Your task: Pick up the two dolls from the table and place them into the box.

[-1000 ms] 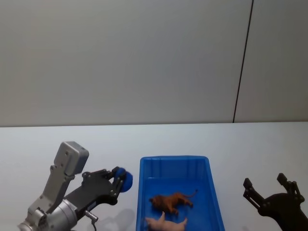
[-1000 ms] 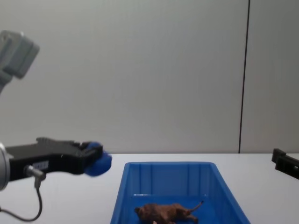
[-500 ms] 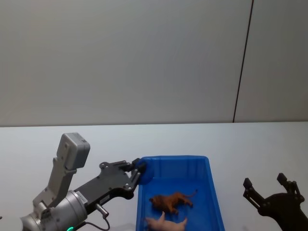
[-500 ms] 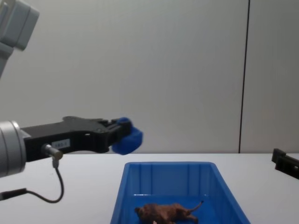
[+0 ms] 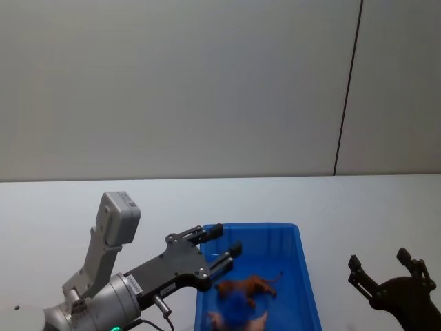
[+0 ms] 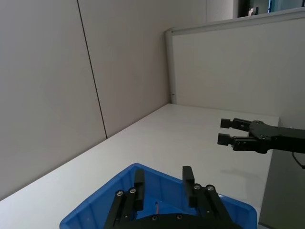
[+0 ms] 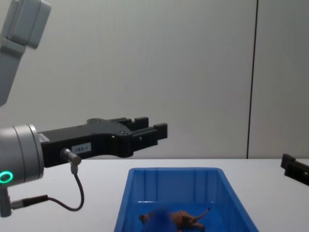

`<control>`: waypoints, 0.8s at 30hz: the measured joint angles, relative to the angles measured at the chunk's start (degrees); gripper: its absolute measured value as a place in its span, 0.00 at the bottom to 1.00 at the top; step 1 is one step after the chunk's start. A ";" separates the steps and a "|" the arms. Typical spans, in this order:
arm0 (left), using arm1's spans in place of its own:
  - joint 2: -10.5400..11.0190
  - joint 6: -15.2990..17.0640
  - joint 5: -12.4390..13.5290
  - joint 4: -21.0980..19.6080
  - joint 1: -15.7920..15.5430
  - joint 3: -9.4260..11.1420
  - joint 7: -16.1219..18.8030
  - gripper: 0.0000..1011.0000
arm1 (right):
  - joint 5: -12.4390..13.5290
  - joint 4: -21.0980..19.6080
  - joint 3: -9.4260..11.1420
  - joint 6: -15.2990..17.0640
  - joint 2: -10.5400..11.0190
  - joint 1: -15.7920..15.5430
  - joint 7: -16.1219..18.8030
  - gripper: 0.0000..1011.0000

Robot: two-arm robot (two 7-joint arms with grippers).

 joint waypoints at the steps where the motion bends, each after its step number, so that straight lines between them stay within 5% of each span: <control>1: -0.10 -0.08 -0.03 0.12 -0.09 0.09 -0.32 0.52 | 0.00 0.00 0.00 0.00 0.00 0.00 0.00 0.99; 17: -0.76 -0.61 -0.24 0.85 -0.60 0.55 -2.07 0.98 | 0.00 0.00 0.00 0.00 0.00 0.00 0.00 0.99; 24: -0.87 -0.69 -0.29 0.97 -0.69 0.62 -2.36 0.99 | 0.00 0.00 0.00 0.00 0.00 0.00 0.00 0.99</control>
